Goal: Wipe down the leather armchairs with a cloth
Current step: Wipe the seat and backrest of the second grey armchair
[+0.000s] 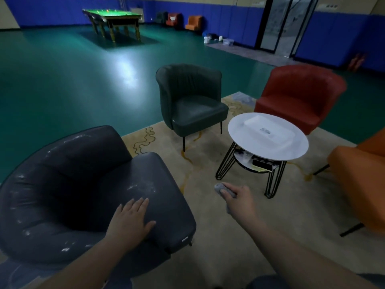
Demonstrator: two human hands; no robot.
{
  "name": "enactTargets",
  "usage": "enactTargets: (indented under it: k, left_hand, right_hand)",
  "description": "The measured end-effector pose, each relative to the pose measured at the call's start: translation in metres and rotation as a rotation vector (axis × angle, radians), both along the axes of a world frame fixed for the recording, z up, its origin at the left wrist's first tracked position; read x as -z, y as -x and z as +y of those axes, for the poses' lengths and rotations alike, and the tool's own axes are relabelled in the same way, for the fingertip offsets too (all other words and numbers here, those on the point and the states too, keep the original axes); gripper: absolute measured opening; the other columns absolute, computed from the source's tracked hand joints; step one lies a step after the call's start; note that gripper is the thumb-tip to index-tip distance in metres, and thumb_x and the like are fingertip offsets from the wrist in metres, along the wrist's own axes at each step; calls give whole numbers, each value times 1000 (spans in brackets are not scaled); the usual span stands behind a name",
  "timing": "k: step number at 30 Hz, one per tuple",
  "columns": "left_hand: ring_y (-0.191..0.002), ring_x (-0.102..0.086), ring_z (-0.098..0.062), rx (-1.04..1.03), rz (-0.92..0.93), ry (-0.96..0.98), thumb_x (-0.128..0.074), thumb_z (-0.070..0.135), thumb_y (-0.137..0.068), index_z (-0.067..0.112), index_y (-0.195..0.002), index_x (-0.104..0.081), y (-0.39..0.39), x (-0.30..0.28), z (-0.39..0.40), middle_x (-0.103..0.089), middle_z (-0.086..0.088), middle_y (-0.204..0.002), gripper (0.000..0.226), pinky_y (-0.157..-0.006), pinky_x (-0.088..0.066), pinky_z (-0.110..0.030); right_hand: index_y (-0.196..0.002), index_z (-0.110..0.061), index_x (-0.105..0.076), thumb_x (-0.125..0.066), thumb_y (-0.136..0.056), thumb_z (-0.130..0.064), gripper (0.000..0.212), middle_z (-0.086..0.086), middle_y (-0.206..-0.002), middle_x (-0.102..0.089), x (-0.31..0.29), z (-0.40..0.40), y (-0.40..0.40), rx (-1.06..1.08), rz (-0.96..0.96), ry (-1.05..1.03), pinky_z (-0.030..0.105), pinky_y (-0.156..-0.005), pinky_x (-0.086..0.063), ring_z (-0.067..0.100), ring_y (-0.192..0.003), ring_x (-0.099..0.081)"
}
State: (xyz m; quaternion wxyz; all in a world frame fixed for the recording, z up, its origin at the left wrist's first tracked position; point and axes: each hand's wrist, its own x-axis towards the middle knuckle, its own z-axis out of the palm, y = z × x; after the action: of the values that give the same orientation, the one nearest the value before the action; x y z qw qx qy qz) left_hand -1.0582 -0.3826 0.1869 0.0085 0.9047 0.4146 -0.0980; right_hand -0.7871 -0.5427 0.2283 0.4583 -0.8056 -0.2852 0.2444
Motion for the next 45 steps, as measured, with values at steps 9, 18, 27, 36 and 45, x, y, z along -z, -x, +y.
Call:
enactTargets:
  k: [9,18,27,36,45]
  left_hand:
    - [-147,-11,-19,-197,108,-16,-25,68,-92,21,-154,-3,-51,22,83,-12,4,-161,81,-117,-13,-41]
    - [-148,-7,-18,-535,122,79,-24,66,-93,22,-154,0,-108,26,120,-8,4,-162,79,-118,-12,-41]
    - [-148,-7,-18,-731,78,85,-25,66,-92,24,-154,-2,-102,27,141,-10,5,-161,78,-118,-10,-41]
    - [-147,-11,-17,-868,39,64,-23,66,-93,23,-154,-6,-63,30,189,-14,6,-161,77,-118,-14,-41]
    - [-147,-10,-17,-1047,41,92,-22,65,-94,24,-154,-5,-54,35,216,-12,6,-161,75,-118,-13,-40]
  right_hand:
    - [-121,-12,-66,-62,-91,-21,31,23,-110,-60,31,147,-92,-231,-38,46,34,-81,-48,24,-84,-60]
    - [-117,-19,-68,-62,-91,-27,27,12,-107,-58,33,285,-165,-568,-165,121,24,-78,-45,19,-88,-60]
    - [-123,-20,-63,-58,-94,-28,30,10,-114,-47,36,374,-136,-764,-158,171,32,-88,-46,23,-97,-55]
    - [-125,-25,-60,-55,-95,-33,31,4,-114,-44,27,445,-101,-846,-198,158,24,-78,-37,15,-94,-48]
    - [-122,-29,-63,-58,-93,-35,30,-1,-109,-45,52,537,-66,-1015,-190,108,22,-78,-38,8,-88,-49]
